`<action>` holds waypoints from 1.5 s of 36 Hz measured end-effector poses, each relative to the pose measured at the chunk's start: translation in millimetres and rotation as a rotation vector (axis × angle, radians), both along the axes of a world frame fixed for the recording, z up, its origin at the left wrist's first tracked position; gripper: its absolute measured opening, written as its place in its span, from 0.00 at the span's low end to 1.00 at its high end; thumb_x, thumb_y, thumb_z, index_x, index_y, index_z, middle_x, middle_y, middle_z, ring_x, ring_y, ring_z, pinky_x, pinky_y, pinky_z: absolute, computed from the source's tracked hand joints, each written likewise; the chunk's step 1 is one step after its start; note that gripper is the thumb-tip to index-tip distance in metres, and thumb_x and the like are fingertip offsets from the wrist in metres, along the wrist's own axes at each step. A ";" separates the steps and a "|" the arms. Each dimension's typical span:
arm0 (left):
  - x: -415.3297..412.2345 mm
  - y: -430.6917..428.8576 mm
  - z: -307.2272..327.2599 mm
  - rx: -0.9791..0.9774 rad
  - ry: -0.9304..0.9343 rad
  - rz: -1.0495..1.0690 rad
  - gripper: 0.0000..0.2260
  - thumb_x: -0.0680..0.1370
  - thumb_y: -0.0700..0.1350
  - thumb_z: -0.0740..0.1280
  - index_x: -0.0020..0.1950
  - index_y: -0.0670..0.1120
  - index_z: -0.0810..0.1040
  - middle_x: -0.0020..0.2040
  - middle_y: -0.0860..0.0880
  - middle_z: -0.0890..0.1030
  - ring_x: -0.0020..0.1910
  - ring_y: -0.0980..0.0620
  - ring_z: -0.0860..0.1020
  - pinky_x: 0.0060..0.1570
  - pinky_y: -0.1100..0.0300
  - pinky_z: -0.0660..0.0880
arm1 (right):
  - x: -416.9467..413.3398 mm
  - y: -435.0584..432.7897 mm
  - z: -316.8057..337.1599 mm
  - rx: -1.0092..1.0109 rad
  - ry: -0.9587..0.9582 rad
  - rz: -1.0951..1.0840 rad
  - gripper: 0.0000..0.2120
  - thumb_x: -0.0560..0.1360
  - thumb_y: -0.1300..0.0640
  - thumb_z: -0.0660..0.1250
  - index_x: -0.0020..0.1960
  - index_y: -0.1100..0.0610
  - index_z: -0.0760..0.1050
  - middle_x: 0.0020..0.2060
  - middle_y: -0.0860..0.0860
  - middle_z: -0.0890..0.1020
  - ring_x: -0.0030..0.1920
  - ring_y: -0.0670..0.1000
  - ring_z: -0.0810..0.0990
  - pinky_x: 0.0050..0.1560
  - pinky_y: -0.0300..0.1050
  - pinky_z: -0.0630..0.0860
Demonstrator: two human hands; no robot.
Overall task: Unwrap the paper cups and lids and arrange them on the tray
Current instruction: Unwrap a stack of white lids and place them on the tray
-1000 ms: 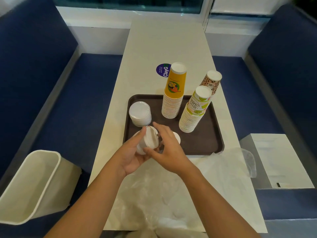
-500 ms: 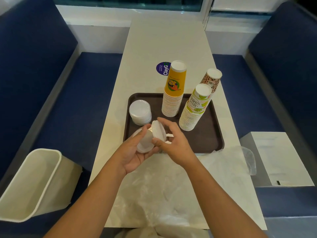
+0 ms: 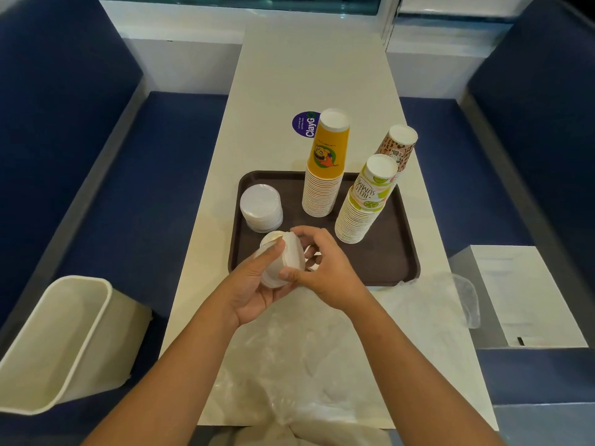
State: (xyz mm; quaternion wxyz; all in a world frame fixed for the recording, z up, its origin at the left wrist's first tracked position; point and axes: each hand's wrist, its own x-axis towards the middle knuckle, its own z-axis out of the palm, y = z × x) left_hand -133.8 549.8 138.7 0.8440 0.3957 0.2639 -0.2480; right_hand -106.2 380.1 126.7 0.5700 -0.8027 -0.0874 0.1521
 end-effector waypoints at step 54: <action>-14.0 27.8 -3.5 0.035 -0.081 0.096 0.28 0.74 0.51 0.73 0.74 0.52 0.73 0.70 0.39 0.75 0.60 0.37 0.83 0.45 0.51 0.84 | 24.4 -10.5 -63.1 -0.771 -0.040 -0.060 0.42 0.73 0.44 0.77 0.80 0.43 0.60 0.71 0.54 0.65 0.71 0.59 0.62 0.70 0.59 0.71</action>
